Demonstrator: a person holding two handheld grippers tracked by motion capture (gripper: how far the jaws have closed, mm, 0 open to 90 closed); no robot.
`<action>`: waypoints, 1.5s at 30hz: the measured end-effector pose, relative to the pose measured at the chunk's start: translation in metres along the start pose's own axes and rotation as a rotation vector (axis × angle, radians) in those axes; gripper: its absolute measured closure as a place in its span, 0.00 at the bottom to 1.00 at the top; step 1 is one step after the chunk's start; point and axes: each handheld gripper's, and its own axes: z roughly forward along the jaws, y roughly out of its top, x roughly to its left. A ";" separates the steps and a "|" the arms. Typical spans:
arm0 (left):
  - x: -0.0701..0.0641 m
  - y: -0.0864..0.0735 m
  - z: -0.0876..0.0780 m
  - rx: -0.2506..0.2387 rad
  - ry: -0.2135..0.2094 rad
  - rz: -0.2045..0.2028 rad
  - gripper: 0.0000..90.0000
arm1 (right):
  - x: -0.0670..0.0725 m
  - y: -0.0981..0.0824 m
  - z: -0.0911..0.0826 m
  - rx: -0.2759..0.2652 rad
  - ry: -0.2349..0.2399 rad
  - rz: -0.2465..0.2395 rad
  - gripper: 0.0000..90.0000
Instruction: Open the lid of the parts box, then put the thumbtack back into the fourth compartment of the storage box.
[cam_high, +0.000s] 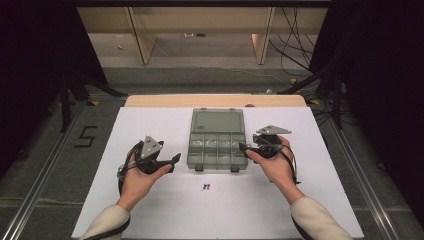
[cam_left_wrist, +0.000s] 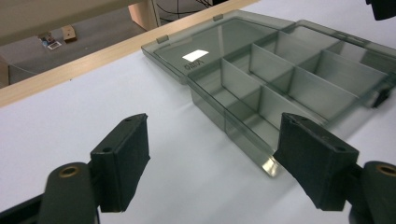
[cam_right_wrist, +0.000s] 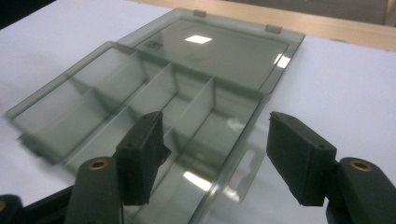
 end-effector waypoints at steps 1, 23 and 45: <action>0.000 0.000 0.000 0.000 0.000 0.000 0.28 | 0.002 -0.002 -0.003 0.002 0.004 0.003 0.42; -0.023 -0.028 -0.048 -0.004 -0.028 -0.021 0.29 | 0.052 -0.040 -0.037 0.003 0.171 -0.039 0.42; -0.021 -0.032 -0.043 0.008 -0.032 -0.037 0.30 | 0.060 -0.042 -0.030 0.032 0.211 -0.052 0.41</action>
